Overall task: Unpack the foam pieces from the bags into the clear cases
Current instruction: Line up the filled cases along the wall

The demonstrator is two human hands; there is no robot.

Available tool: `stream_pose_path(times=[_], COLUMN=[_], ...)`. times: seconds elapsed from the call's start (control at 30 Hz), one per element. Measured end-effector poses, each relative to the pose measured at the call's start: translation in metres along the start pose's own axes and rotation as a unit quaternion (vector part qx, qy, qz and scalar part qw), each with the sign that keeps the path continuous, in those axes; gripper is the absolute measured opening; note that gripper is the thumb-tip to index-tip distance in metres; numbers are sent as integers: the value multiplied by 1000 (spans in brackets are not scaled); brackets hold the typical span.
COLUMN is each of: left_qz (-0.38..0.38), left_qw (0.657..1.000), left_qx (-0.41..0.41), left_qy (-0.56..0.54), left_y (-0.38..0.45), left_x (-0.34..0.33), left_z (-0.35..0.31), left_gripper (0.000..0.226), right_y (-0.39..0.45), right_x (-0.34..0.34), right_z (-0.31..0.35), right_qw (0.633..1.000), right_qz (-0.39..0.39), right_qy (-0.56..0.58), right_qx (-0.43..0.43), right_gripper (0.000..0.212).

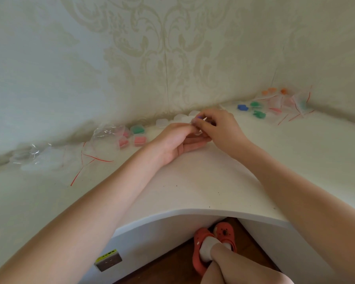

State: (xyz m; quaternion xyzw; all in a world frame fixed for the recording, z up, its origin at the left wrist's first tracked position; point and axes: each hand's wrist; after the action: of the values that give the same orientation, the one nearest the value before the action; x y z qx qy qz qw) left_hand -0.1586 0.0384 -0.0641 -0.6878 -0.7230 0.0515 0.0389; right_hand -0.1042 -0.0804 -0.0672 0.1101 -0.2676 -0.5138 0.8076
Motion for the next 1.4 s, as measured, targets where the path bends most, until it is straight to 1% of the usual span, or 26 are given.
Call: stream_pose_path(times=[0.07,0.13,0.27,0.37,0.43,0.57,0.63,0.7,0.8,0.9,0.97,1.03,1.1,1.13,1.2,1.3,1.37,1.4], left_qz=[-1,-8,-12,-20,-56,-157,-197,-223,-228,-228,-232,-228,-212,-206,-205,-236,-231,-220], left_qw=[1000,1000,1000,999,996,977,969,965,965,963,962,963,964,964,962,950,942,941], left_qx=[2,12,11,10,2,-42,-48,-43,-39,-47,-46,-38,-31,-30,-31,-48,-56,-52], left_qy=[-2,-17,-8,27,66,138,140,130,124,134,136,142,158,167,178,199,236,251], left_y=[0,0,0,1,1,4,7,10,11,11,12,13,15,15,15,14,14,14], left_x=[0,0,0,-3,-5,-3,2,6,7,6,7,7,7,7,7,7,9,9], left_z=[0,-1,-2,-1,1,9,11,11,12,13,13,14,14,15,16,17,17,18], left_gripper=[21,20,24,24,25,33,33,33,32,31,30,28,27,26,25,27,29,29], right_y=[0,0,1,2,3,8,10,12,13,13,11,9,8,8,9,12,11,10], right_x=[-2,-4,-4,-2,0,10,17,22,27,29,29,27,26,26,27,29,28,26], right_z=[-2,-3,-5,-9,-12,-15,-16,-19,-20,-17,-15,-17,-18,-18,-19,-19,-17,-17], right_qw=[998,997,999,999,998,992,989,986,977,961,948,940,943,947,959,974,972,966], right_qz=[0,-11,-28,-14,-16,-101,-116,-106,-109,-105,-66,-23,-4,-2,-5,-34,-37,-22], right_qy=[-56,-62,-31,-41,-49,-53,-59,-91,-145,-223,-274,-305,-303,-292,-253,-190,-193,-215], right_qx=[30,38,11,-22,-43,-56,-73,-89,-109,-127,-148,-150,-139,-136,-131,-122,-132,-139], right_gripper=[20,17,6,5,5,11,18,23,32,31,27,18,9,9,16,23,29,31])
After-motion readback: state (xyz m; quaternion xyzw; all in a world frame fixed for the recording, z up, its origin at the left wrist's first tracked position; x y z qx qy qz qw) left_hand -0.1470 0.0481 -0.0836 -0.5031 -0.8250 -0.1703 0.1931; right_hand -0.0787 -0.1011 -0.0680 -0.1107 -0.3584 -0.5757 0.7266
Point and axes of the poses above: each hand's wrist, its own y-axis towards the middle knuckle, its own x-axis out of the back of the hand, z = x × y, and after that the axes turned 13 degrees about y, right-handed
